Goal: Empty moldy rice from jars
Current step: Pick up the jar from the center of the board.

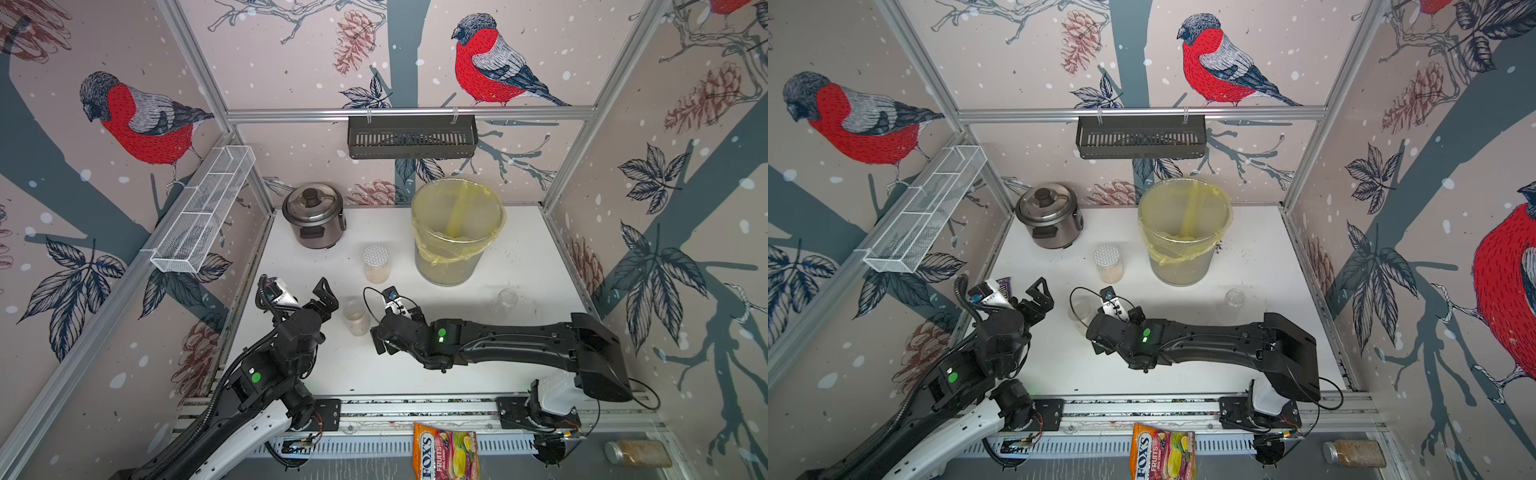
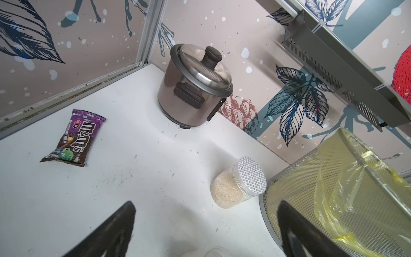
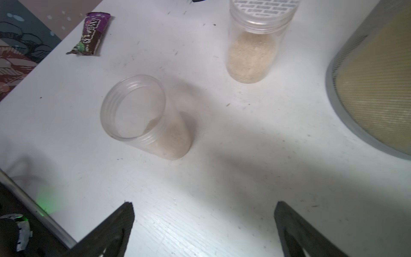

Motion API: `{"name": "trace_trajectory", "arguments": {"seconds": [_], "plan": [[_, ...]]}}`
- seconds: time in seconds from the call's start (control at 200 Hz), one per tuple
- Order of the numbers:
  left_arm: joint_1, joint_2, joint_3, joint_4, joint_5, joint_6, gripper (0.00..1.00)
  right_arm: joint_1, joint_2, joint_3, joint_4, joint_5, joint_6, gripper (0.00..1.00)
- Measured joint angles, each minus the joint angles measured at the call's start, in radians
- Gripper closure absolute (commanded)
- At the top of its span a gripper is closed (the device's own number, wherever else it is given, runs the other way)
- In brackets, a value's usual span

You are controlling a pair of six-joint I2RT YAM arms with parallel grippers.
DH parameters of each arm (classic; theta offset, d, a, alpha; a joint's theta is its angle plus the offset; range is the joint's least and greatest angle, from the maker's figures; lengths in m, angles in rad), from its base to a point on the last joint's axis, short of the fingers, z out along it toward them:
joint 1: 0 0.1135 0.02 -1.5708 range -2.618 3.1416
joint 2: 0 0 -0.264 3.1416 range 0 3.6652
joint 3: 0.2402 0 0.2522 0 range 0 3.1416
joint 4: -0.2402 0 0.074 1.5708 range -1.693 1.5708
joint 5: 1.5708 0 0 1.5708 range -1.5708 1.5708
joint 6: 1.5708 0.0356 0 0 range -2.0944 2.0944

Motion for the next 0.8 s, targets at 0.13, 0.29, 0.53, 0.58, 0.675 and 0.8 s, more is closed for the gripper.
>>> {"name": "trace_trajectory", "arguments": {"seconds": [0.13, 0.29, 0.53, 0.58, 0.675, 0.8], "plan": [[0.000, -0.045, 0.005, -0.078, -0.038, -0.022, 0.02, 0.023, 0.082, 0.032, 0.076, -0.002, -0.053, 0.00], [0.000, -0.092, 0.013, -0.156, -0.080, -0.052, 0.02, 0.023, 0.176, 0.093, 0.147, 0.006, -0.108, 0.00], [0.000, -0.226, -0.032, -0.219, -0.093, -0.134, 0.02, 0.003, 0.254, 0.133, 0.215, 0.021, -0.131, 0.02], [0.000, -0.251, -0.040, -0.237, -0.105, -0.151, 0.02, -0.008, 0.262, 0.133, 0.223, 0.020, -0.135, 0.05], [0.000, -0.276, -0.040, -0.274, -0.137, -0.189, 0.02, -0.023, 0.283, 0.147, 0.248, 0.019, -0.151, 0.10], [0.000, -0.267, -0.040, -0.294, -0.163, -0.217, 0.02, -0.035, 0.314, 0.170, 0.271, 0.007, -0.161, 0.11]]}}
